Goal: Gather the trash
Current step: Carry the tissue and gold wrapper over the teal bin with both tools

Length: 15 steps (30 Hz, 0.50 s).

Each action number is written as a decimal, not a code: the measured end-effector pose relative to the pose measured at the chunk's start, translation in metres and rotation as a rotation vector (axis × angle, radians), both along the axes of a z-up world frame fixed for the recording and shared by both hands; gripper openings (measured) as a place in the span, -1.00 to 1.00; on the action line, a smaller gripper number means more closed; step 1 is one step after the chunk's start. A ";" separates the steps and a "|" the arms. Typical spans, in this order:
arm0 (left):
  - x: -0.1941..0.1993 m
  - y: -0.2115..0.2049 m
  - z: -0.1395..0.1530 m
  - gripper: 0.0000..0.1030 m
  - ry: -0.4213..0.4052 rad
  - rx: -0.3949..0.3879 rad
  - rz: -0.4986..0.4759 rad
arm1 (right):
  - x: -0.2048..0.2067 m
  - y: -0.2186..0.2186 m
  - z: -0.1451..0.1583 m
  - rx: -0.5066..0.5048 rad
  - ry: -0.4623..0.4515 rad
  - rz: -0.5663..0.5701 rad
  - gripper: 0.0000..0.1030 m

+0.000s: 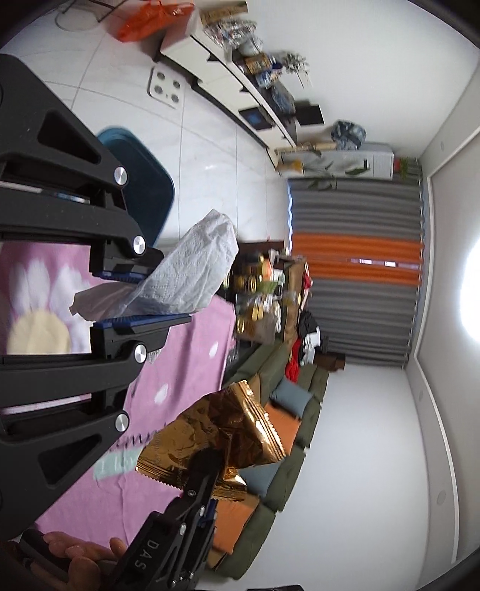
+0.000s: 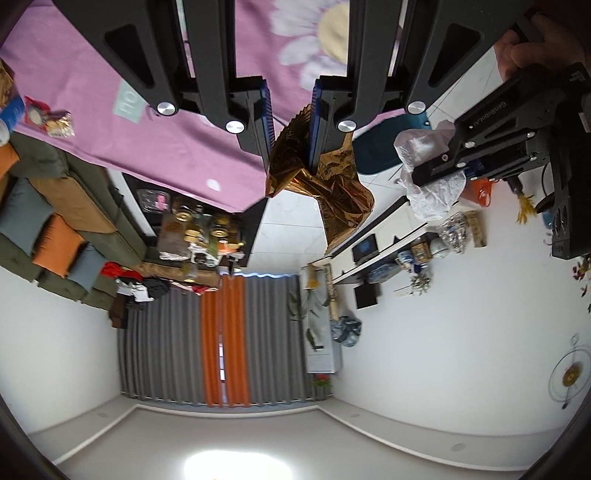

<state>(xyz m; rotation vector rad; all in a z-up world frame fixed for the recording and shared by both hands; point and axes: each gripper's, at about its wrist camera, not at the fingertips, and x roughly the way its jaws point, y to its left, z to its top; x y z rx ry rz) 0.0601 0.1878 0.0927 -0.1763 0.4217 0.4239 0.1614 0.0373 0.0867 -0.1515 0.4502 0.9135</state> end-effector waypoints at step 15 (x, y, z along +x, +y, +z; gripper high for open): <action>-0.093 0.041 0.005 -0.70 0.010 0.008 0.147 | -0.025 0.061 0.003 -0.019 -0.018 0.142 -0.71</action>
